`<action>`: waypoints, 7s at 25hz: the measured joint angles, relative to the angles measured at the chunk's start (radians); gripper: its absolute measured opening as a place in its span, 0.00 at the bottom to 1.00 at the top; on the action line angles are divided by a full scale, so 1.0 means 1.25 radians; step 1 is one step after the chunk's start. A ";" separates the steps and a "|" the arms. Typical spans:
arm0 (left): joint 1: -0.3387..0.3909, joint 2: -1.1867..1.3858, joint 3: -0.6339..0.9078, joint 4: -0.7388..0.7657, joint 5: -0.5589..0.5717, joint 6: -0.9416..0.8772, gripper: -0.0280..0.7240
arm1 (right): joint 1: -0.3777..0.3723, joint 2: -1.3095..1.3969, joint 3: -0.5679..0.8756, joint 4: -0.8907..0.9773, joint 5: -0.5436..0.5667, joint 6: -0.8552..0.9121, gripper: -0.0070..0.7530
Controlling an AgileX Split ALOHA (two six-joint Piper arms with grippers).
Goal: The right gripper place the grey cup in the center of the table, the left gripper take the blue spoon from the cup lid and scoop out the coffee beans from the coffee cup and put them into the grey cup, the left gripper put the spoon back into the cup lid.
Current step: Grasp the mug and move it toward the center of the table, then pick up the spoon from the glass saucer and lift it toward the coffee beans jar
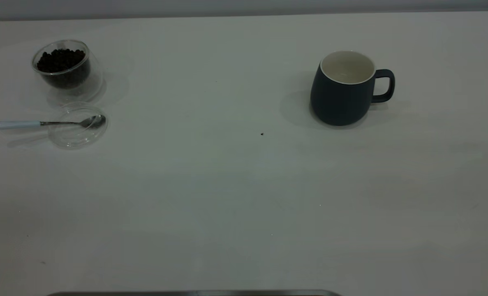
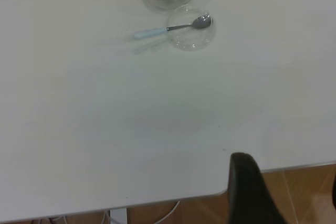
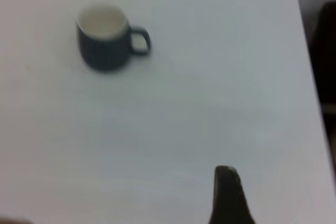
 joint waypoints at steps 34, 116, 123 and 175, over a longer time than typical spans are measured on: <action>0.000 0.000 0.000 0.000 0.000 0.001 0.64 | 0.000 1.620 -0.509 0.874 -0.545 -0.827 0.62; 0.000 0.000 0.000 0.000 0.000 0.000 0.64 | 0.374 1.924 -0.883 0.974 -0.695 -1.079 0.62; 0.000 0.000 0.000 0.000 0.000 0.000 0.64 | 0.353 1.745 -0.818 0.794 -0.599 -0.993 0.62; 0.000 0.000 0.000 0.000 0.000 0.000 0.64 | 0.027 -0.007 0.009 -0.080 0.031 0.057 0.62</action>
